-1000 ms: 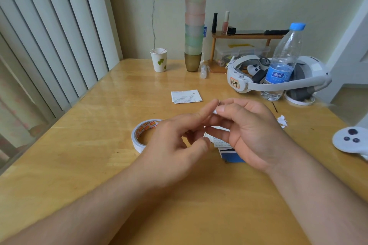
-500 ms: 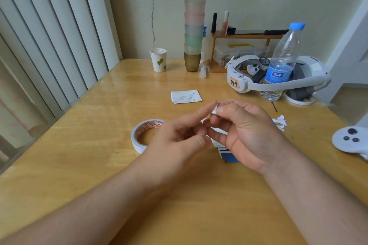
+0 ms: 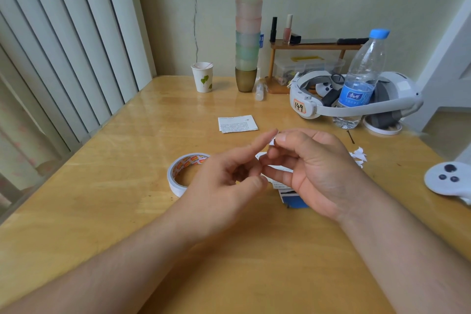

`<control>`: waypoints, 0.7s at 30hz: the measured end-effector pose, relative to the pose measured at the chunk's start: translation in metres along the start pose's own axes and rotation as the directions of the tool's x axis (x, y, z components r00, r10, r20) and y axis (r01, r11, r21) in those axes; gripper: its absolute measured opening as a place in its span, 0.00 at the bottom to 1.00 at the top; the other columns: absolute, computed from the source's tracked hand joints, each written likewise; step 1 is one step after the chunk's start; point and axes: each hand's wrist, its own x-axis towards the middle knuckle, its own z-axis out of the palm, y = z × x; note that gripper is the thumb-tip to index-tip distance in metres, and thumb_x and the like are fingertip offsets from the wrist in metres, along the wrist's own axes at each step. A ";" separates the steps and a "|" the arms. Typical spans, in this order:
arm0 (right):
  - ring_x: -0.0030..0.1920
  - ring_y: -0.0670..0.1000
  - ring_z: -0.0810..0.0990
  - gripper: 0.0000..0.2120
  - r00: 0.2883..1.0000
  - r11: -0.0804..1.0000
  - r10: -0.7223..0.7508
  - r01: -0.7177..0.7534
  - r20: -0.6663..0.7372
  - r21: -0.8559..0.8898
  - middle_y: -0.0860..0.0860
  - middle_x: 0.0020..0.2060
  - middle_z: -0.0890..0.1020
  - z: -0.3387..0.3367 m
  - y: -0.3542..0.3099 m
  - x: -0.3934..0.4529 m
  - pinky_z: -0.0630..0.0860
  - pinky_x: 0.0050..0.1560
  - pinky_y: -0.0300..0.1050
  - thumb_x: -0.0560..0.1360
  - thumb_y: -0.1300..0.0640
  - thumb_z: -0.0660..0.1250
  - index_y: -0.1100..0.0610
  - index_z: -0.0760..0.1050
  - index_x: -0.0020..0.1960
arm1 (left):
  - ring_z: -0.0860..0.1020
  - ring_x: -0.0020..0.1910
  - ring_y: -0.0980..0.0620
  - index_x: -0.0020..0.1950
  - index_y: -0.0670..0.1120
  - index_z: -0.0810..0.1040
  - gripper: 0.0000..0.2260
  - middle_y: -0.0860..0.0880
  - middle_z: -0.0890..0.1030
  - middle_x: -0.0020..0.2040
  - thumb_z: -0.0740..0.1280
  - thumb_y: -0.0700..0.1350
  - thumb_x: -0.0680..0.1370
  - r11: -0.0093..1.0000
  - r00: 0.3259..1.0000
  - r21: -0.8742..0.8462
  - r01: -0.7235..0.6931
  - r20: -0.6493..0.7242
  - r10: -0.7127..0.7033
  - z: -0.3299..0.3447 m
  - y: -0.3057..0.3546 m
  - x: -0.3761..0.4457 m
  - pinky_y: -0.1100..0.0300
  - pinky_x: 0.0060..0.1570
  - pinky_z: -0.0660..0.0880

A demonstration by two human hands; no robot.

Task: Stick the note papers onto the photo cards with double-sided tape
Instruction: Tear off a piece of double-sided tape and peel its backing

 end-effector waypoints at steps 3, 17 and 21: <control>0.38 0.54 0.83 0.08 1.000 1.000 0.000 0.000 -0.020 -0.011 0.55 0.32 0.79 0.000 0.000 0.001 0.83 0.47 0.54 0.78 0.67 0.67 0.61 0.81 0.42 | 0.69 0.39 0.53 0.73 0.65 0.75 0.29 0.54 0.71 0.38 0.66 0.40 0.76 0.997 1.000 0.081 -0.015 -0.010 0.015 0.000 -0.003 0.000 0.59 0.45 0.70; 0.39 0.53 0.82 0.09 0.998 0.995 -0.051 0.048 -0.035 -0.088 0.53 0.33 0.78 -0.001 0.007 0.005 0.82 0.46 0.53 0.80 0.66 0.65 0.61 0.80 0.43 | 0.71 0.39 0.56 0.80 0.61 0.68 0.33 0.58 0.72 0.36 0.67 0.41 0.76 0.945 0.998 0.323 -0.055 -0.004 0.059 0.000 -0.006 0.001 0.68 0.42 0.70; 0.39 0.51 0.80 0.07 0.999 0.996 -0.038 0.039 0.008 -0.077 0.51 0.33 0.76 -0.001 0.008 0.005 0.80 0.47 0.52 0.81 0.64 0.64 0.59 0.78 0.45 | 0.70 0.40 0.56 0.78 0.64 0.68 0.33 0.56 0.72 0.38 0.67 0.40 0.76 0.984 1.000 0.175 -0.017 0.004 0.017 0.001 -0.007 0.001 0.64 0.44 0.72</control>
